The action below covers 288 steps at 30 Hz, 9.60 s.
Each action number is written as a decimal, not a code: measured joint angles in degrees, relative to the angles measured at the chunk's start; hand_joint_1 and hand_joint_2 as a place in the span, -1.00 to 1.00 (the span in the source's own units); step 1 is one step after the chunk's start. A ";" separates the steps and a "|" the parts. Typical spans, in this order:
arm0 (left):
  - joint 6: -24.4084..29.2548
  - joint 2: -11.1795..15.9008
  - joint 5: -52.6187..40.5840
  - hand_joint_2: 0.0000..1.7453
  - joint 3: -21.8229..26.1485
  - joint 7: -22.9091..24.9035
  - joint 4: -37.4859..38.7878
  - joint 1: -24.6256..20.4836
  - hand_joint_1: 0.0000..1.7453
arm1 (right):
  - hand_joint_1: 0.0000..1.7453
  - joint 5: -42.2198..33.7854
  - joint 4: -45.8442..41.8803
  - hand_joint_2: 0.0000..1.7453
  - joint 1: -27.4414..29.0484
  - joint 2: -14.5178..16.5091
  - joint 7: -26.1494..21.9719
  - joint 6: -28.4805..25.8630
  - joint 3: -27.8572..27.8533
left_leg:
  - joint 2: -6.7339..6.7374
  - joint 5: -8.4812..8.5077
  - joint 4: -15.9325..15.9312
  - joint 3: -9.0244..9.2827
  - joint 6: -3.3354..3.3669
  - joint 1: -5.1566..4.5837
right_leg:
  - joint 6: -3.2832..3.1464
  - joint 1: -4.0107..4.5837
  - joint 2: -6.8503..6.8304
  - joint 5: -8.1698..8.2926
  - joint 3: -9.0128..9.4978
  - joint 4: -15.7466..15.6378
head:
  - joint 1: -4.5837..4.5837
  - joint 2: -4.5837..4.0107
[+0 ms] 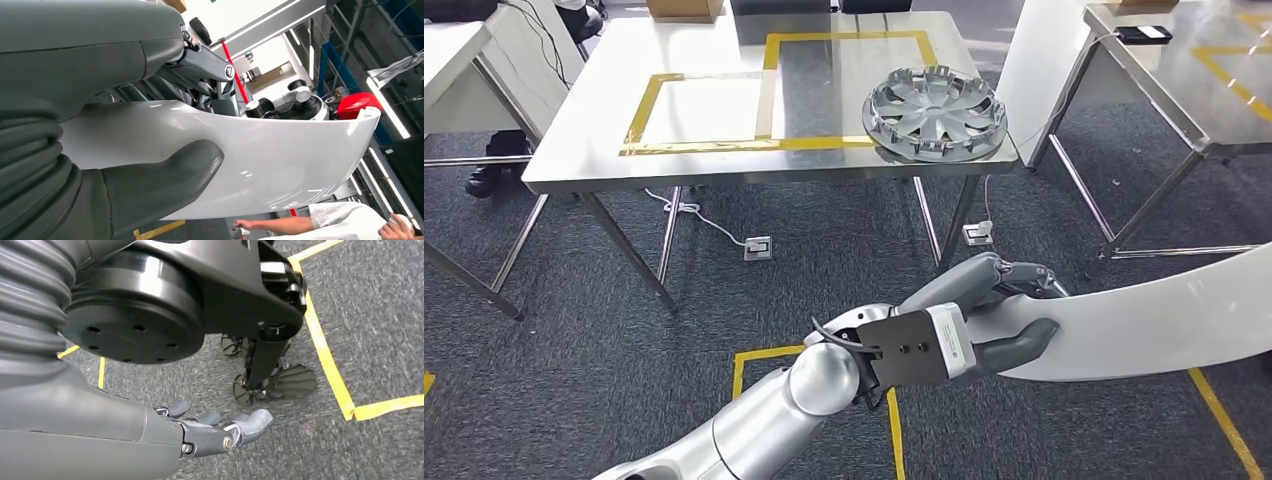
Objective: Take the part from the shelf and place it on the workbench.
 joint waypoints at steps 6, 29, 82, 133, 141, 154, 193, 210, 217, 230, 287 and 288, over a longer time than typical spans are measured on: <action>0.00 0.03 0.01 1.00 -0.05 -0.05 -0.19 -0.14 1.00 | -1.00 0.01 0.00 1.00 0.04 0.17 -0.01 -0.04 -0.01 | 0.24 -4.27 9.28 -4.29 -1.83 0.33 | -1.71 -0.53 0.06 -1.11 2.32 -0.92 | -0.37 0.00; -0.35 0.01 -0.39 1.00 -0.09 0.16 -0.01 0.04 1.00 | -1.00 0.10 0.01 1.00 0.05 0.48 0.19 0.00 -0.01 | -0.10 0.21 -0.26 0.18 0.39 0.15 | 0.81 -0.51 0.03 0.57 -0.66 1.05 | 0.13 0.00; 0.00 -0.04 -2.33 1.00 -0.16 0.14 -0.03 -0.33 1.00 | -1.00 3.17 0.09 1.00 -0.15 1.03 -1.07 0.01 1.36 | -0.41 4.42 -0.66 -3.85 0.96 0.41 | 1.26 -0.62 0.18 -8.67 1.44 6.99 | 0.04 0.00; -0.50 0.09 -4.61 1.00 1.64 0.26 0.50 0.73 1.00 | -1.00 4.10 0.11 1.00 0.02 1.07 -0.81 -0.02 3.81 | -0.11 -0.73 12.72 -10.34 -1.61 0.46 | -1.74 -0.42 -0.56 -3.56 4.58 -0.45 | -0.55 0.00; -0.50 0.07 -4.65 1.00 2.00 0.30 0.63 0.82 1.00 | -1.00 4.26 0.17 1.00 0.03 1.29 -0.76 0.01 3.81 | -0.03 5.31 -0.03 -5.06 -0.19 -0.30 | -0.93 -0.12 -0.69 -5.13 5.77 -0.58 | -0.55 0.00; -0.45 0.09 -4.78 1.00 2.32 0.02 0.96 1.01 1.00 | -1.00 4.46 0.17 1.00 0.05 1.29 -0.81 0.04 3.82 | -0.10 4.94 -0.03 -4.86 0.46 -0.32 | 0.10 -0.12 -0.76 -5.01 6.33 -1.52 | -0.54 0.00; 2.85 0.07 -11.14 1.00 3.17 -3.27 0.89 5.82 1.00 | -1.00 3.05 0.42 1.00 1.06 0.71 -0.78 0.06 3.23 | -0.18 4.00 0.92 -4.95 -0.68 0.39 | -0.19 -0.81 -0.08 -5.71 6.03 -0.45 | -0.69 0.00; 43.14 0.08 -41.16 1.00 2.61 -8.85 22.38 -11.12 1.00 | -1.00 3.51 0.42 1.00 0.48 0.67 -3.32 0.04 3.22 | -0.14 4.21 0.88 -4.61 -0.05 0.34 | 1.04 -0.82 -0.09 -5.22 6.53 -1.08 | -0.72 0.00; 48.27 1.95 -66.05 1.00 2.69 0.22 36.15 -17.51 1.00 | -1.00 4.31 0.45 1.00 0.62 1.11 -1.02 0.04 3.38 | -0.14 4.22 0.82 -4.56 -0.06 0.34 | 1.05 -0.81 -0.07 -5.21 6.63 -1.06 | -0.71 0.00; 44.72 13.35 -81.18 1.00 4.39 17.14 51.06 -23.05 1.00 | -1.00 5.44 0.48 1.00 1.55 1.62 1.09 0.04 3.49 | -0.14 4.33 0.64 -4.49 -0.23 0.43 | 0.91 -0.73 -0.07 -5.24 6.59 -1.04 | -0.73 0.00; 48.70 22.74 -82.72 0.50 35.06 3.97 36.71 -15.45 -1.00 | -1.00 10.12 0.50 -1.00 2.22 1.84 1.66 0.04 8.80 | -0.10 4.37 0.59 -4.49 -0.33 0.49 | 0.63 -0.70 -0.07 -5.24 6.48 -1.05 | -0.70 0.00; 48.70 22.54 -82.76 0.00 35.20 3.92 36.74 -15.52 -1.00 | -1.00 10.01 0.50 -1.00 2.23 1.86 1.56 0.04 8.78 | -0.10 4.37 0.59 -4.49 -0.33 0.49 | 0.63 -0.70 -0.07 -5.24 6.48 -1.05 | -0.71 0.00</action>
